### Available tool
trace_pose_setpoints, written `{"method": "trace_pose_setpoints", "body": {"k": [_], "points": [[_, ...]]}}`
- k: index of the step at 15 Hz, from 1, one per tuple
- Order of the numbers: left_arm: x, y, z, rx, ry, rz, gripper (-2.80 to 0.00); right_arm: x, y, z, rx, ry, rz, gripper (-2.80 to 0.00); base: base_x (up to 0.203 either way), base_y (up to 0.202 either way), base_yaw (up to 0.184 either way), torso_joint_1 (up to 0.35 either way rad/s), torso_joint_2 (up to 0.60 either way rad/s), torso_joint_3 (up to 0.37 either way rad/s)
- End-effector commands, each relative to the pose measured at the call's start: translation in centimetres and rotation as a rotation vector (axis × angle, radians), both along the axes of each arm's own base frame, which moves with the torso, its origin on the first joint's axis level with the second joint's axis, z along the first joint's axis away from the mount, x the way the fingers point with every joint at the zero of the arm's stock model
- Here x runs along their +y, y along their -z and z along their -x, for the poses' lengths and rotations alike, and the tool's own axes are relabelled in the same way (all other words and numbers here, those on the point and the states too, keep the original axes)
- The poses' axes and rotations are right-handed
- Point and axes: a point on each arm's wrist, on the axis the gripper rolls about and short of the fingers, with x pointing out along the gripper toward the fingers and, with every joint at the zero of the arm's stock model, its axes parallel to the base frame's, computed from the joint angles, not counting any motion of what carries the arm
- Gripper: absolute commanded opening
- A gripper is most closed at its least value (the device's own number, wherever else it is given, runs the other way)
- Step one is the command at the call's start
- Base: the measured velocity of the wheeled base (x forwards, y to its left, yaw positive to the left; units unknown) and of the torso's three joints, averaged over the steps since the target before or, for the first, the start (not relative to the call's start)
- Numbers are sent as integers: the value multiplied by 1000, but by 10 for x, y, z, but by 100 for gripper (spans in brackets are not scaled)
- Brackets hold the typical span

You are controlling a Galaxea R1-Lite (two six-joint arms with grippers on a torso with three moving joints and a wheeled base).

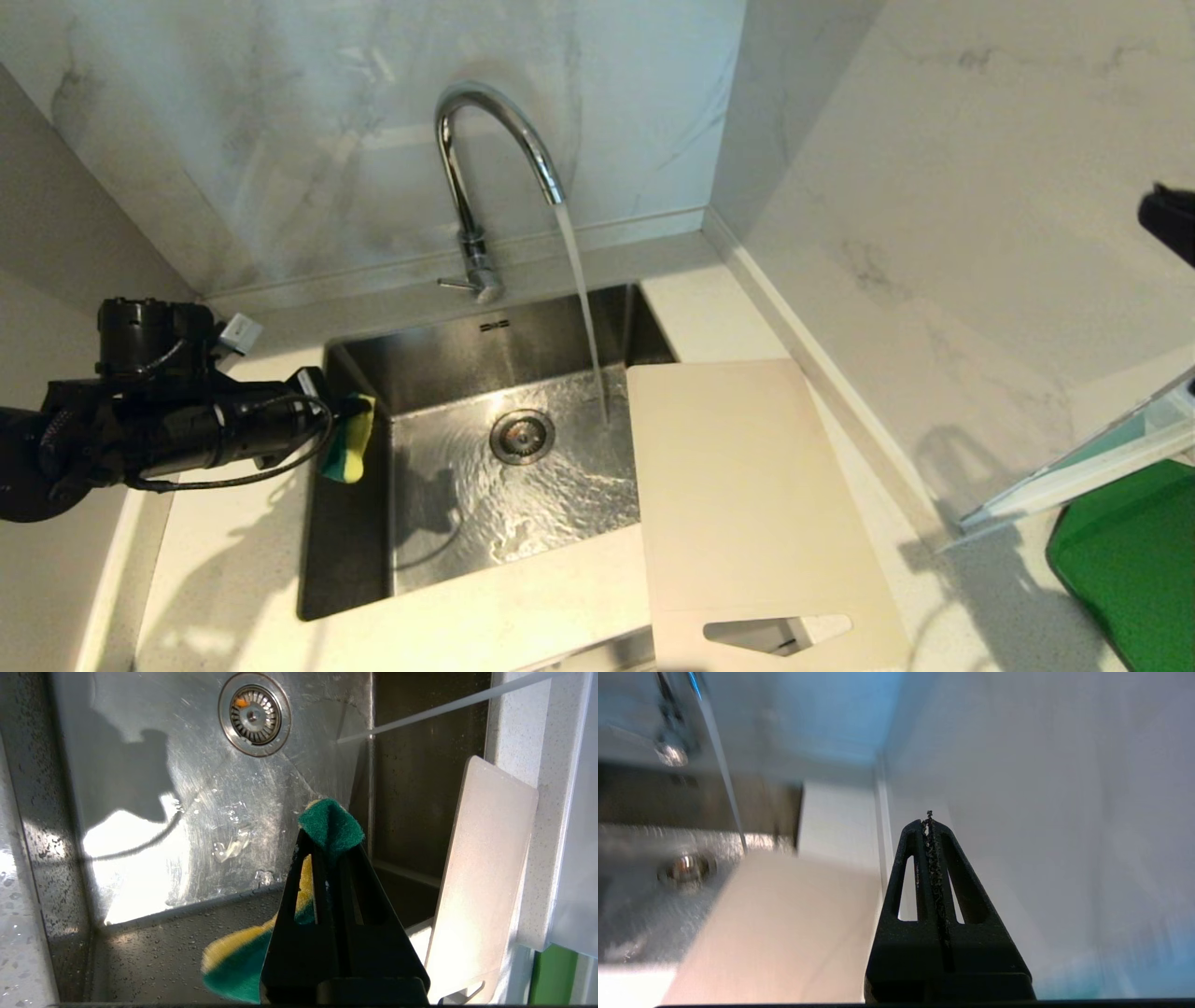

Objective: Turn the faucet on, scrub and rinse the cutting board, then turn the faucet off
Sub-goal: Put down the cleaning cloth

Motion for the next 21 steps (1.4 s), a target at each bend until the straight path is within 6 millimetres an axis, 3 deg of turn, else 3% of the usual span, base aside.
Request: {"method": "trace_pose_setpoints", "body": {"k": [1, 8, 13, 17, 21], "points": [[0, 1, -1, 1, 0, 4, -280, -15, 29, 41, -20, 91, -37, -280, 0, 0, 0, 0, 0, 0], [-1, 6, -4, 12, 3, 5, -280, -23, 123, 71, 122, 233, -73, -280, 0, 0, 0, 0, 0, 0], [-2, 12, -6, 33, 2, 1, -280, -21, 197, 90, 225, 129, -121, -280, 0, 0, 0, 0, 0, 0], [-2, 15, -8, 40, 8, -2, -280, -19, 217, 98, 360, 77, -233, -280, 0, 0, 0, 0, 0, 0], [-2, 15, -10, 26, 7, -4, -280, -19, 222, 115, 212, 39, -219, -280, 0, 0, 0, 0, 0, 0]]}}
